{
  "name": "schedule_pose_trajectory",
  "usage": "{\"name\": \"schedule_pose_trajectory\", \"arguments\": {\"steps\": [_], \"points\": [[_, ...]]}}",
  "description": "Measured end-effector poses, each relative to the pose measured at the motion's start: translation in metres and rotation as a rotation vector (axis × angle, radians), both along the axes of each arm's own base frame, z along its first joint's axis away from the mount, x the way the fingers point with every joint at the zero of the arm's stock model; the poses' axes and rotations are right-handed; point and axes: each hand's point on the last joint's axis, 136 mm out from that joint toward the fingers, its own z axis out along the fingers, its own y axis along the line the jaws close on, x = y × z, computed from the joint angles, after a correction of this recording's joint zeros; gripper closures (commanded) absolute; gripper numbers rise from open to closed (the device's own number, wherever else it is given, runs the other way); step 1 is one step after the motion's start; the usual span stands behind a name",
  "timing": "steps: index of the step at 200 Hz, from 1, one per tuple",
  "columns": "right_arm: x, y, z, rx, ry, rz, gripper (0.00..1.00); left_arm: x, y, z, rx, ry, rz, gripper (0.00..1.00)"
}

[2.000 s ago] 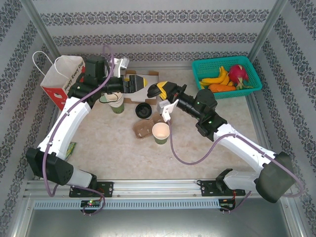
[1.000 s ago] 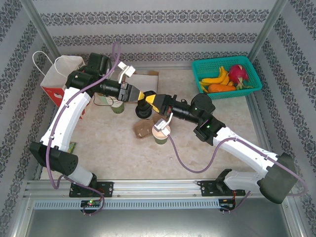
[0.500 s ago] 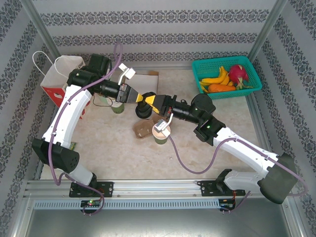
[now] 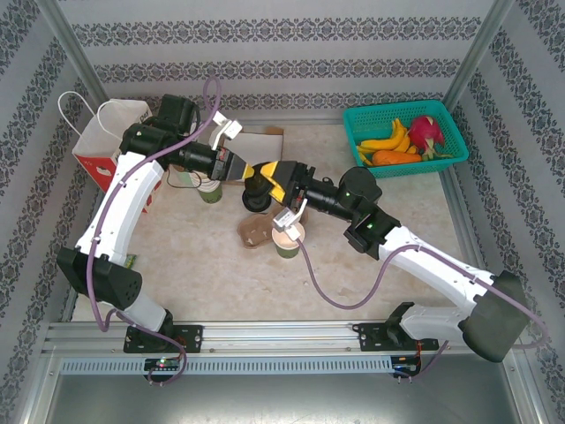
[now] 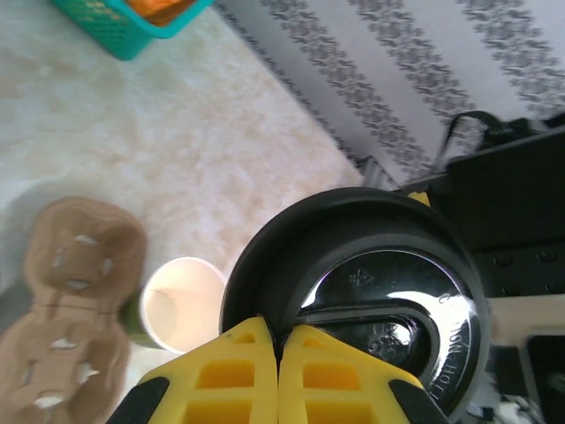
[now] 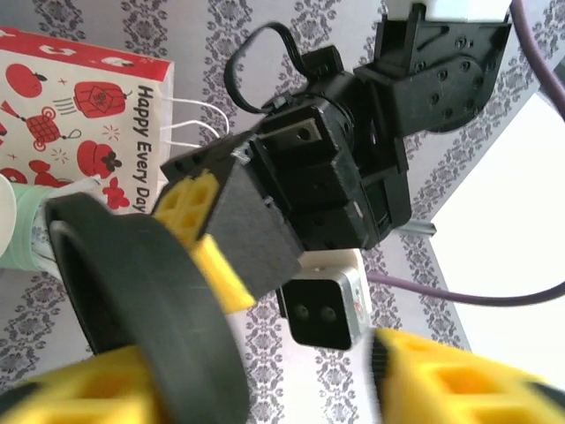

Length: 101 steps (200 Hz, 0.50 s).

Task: Pack the takeout coffee

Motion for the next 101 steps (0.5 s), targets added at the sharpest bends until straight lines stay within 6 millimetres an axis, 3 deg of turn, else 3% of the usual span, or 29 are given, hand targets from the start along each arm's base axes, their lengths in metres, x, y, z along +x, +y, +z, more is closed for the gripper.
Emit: {"name": "schedule_pose_trajectory", "arguments": {"steps": [15,59,78,101], "points": [[0.012,-0.002,-0.013,-0.007,0.100,-0.053,0.02,0.008,0.003,-0.003,0.034,-0.025,0.048,1.00],[0.060,-0.009,-0.071,-0.013,0.530,-0.280,0.02,0.027,0.021,-0.014,0.135,-0.072,0.200,1.00],[0.067,-0.017,-0.089,0.038,0.713,-0.357,0.02,0.034,0.031,-0.026,0.184,-0.085,0.271,1.00],[0.068,-0.026,-0.096,0.145,0.917,-0.413,0.02,0.041,0.041,-0.040,0.230,-0.082,0.349,1.00]]}}
